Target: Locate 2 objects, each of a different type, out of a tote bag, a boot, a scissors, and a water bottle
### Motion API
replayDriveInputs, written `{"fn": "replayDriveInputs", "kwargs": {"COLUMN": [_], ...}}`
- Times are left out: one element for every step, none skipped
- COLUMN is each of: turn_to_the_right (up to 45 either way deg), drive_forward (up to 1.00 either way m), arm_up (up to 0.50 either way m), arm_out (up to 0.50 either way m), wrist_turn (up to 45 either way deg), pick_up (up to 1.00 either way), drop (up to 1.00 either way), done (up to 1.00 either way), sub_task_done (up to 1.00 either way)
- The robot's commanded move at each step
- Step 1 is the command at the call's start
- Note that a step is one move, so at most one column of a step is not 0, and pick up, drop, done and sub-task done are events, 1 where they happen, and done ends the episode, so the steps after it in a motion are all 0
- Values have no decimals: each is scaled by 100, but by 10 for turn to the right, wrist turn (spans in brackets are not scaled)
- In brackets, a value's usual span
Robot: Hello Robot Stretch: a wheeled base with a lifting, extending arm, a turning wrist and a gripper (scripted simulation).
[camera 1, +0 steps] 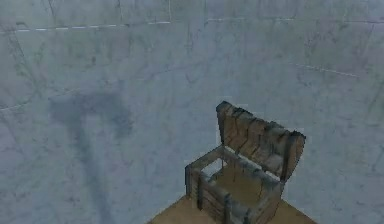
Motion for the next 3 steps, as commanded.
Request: {"fn": "replayDriveInputs", "kwargs": {"turn_to_the_right": [-450,-210,0], "drive_forward": [0,0,0], "arm_up": [0,0,0], "arm_out": [0,0,0], "wrist_turn": [0,0,0], "pick_up": [0,0,0], "drop": [0,0,0], "done": [0,0,100], "sub_task_done": [0,0,0]}}
